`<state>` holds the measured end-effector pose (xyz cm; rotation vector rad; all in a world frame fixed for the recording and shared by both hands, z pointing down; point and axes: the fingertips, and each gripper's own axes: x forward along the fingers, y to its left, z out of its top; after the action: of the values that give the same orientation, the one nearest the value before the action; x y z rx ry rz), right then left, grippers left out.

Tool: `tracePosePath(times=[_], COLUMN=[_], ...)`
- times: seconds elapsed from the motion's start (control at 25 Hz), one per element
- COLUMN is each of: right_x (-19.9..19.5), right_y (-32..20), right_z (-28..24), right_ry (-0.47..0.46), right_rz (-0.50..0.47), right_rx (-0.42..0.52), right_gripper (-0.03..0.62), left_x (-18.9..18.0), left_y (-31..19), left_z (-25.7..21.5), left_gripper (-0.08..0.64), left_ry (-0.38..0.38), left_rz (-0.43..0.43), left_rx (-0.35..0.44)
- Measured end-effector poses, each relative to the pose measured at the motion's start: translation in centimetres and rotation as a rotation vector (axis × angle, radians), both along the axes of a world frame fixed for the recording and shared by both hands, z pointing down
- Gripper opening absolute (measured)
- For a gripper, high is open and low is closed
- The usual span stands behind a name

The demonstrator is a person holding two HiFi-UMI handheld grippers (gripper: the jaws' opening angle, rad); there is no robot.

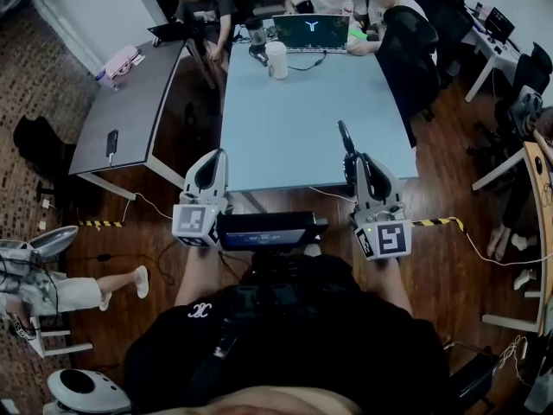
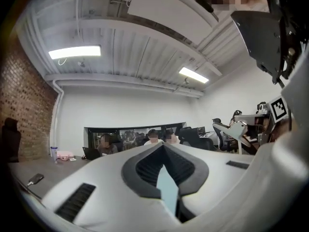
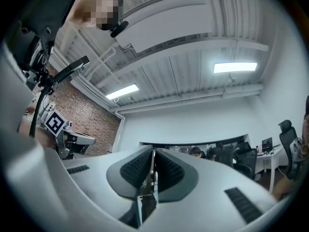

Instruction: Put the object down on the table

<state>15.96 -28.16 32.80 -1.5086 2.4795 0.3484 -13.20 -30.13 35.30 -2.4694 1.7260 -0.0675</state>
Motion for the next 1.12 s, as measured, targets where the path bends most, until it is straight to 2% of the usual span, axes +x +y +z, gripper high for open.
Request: tracePosePath(times=[0.12, 0.24, 0.32, 0.44, 0.68, 1.0, 1.12], right_x=[-0.3, -1.3, -1.8, -2.3, -2.9, -4.8, -5.8], right_y=[-1.6, -2.3, -3.1, -3.8, -5.1, -9.2, -10.8], right_z=[0.2, 0.4, 0.3, 0.7, 1.9, 5.3, 7.1], right_ry=[0.015, 0.078, 0.061, 0.032, 0.066, 0.132, 0.16], right_rz=[-0.018, -0.027, -0.034, -0.031, -0.025, -0.033, -0.047], right_rx=[-0.002, 0.013, 0.012, -0.008, -0.04, -0.108, -0.144], right_gripper=[0.003, 0.003, 0.003, 0.003, 0.003, 0.003, 0.003], left_x=[0.0, -0.7, -1.2, -1.7, -2.0, -2.7, -3.0], left_y=[-0.9, -1.8, -2.4, -3.0, -4.1, -6.8, -7.6], left_z=[0.9, 1.6, 1.7, 1.8, 1.9, 3.9, 5.2], left_gripper=[0.005, 0.005, 0.005, 0.005, 0.005, 0.005, 0.005], left_ry=[0.011, 0.049, 0.053, 0.028, -0.039, -0.026, -0.031], left_rz=[-0.016, -0.024, -0.03, -0.037, -0.043, -0.04, -0.04], left_rx=[-0.025, -0.048, -0.051, -0.053, -0.052, -0.085, -0.119])
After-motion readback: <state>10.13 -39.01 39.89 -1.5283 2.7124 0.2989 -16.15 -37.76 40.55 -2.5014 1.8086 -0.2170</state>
